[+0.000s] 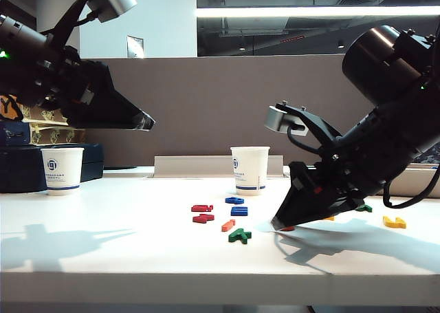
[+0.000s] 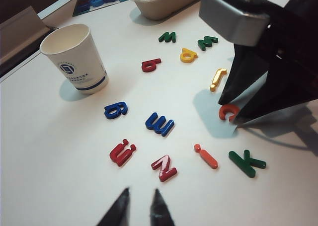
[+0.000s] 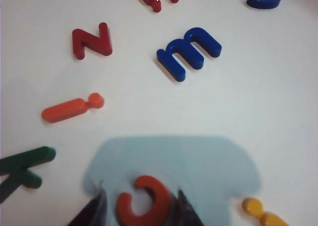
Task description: Pick up the letter "c" and put it in the paper cup.
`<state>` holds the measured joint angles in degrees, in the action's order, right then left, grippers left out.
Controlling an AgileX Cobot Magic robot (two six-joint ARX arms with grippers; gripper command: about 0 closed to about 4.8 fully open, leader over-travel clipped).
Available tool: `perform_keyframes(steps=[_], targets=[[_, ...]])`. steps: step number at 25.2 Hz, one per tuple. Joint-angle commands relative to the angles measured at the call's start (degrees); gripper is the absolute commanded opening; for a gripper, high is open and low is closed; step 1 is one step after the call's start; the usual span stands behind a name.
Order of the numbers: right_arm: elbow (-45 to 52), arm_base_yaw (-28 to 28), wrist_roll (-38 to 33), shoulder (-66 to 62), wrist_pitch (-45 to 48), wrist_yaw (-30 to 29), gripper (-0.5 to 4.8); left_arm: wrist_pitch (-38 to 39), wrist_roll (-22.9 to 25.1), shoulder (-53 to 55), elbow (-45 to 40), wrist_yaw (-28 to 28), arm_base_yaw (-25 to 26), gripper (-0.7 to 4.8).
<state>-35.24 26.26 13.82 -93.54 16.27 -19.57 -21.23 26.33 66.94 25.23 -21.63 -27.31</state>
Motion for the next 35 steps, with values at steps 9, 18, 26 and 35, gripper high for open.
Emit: perform_keyframes(steps=[9,18,26,35], targets=[[0.04,0.37,-0.24,-2.62,-1.53,0.39,1.79,-0.15,0.24,-0.09,0.37,0.0,-0.02,0.53],[0.04,0.39,-0.26,-2.62,-1.57,0.44,1.75,-0.17,0.24,-0.09,0.37,0.0,-0.02,0.53],[0.04,0.39,-0.26,-2.62,-1.95,2.08,1.44,-0.24,0.24,-0.09,0.37,0.0,-0.02,0.53],[0.04,0.39,-0.26,-2.62,-1.92,2.08,1.31,-0.24,0.24,-0.09,0.37,0.0,-0.02,0.53]])
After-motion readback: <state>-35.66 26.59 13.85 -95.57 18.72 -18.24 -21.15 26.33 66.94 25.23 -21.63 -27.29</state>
